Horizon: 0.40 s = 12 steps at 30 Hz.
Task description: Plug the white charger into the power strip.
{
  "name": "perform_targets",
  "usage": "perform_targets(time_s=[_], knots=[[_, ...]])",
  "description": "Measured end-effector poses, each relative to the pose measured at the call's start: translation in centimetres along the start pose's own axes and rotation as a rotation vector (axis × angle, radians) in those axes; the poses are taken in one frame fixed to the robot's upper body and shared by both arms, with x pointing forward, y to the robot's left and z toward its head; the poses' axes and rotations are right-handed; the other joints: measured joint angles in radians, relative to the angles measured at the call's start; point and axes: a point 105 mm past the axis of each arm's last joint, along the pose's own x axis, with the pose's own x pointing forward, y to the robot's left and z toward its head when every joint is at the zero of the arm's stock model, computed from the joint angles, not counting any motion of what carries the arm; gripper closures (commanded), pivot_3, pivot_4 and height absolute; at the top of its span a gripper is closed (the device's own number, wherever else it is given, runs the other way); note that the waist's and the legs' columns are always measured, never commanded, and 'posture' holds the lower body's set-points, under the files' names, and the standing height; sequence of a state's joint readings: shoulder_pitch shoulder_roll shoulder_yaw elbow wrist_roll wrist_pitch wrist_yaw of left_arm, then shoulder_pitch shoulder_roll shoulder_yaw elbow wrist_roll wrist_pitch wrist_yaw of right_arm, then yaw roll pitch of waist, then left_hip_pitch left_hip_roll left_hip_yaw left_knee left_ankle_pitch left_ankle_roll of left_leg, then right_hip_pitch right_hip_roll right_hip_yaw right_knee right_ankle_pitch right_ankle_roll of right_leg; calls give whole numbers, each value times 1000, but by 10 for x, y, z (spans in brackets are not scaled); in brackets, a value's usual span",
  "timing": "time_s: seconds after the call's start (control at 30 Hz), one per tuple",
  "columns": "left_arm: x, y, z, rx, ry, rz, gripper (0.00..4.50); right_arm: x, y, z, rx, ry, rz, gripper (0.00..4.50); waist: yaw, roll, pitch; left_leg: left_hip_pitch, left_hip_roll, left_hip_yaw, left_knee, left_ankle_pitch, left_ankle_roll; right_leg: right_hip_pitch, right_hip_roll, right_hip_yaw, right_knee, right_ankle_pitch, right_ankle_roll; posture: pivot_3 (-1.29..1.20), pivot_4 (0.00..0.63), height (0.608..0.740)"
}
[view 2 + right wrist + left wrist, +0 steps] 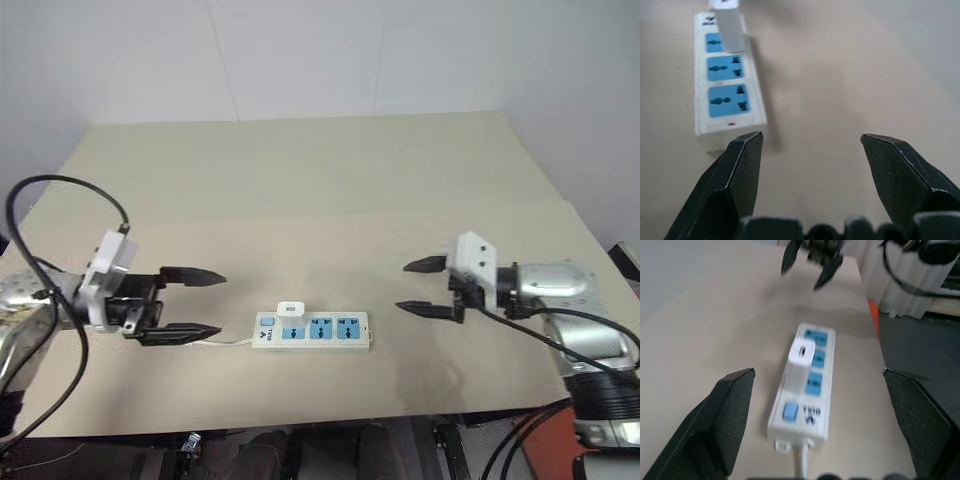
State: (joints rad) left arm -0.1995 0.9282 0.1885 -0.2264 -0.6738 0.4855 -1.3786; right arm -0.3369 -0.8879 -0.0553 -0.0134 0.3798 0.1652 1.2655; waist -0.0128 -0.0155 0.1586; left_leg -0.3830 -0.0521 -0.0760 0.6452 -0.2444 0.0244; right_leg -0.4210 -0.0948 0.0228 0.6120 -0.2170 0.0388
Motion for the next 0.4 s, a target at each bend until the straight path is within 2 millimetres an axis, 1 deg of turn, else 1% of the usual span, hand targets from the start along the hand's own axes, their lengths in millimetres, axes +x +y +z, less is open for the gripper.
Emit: perform_targets(time_s=[0.13,0.4], knots=[[-9,0,0,1,23,22,37,-11,1,-3,20,15,-22,792,0,0,0,0,1,0,0,0,0,0,0,0,0,0,0,0,150,740],[-10,0,-1,-4,26,23,37,-13,6,-7,37,19,-23,792,1,0,0,0,1,0,1,0,0,0,0,0,0,0,-1,0,150,740]])
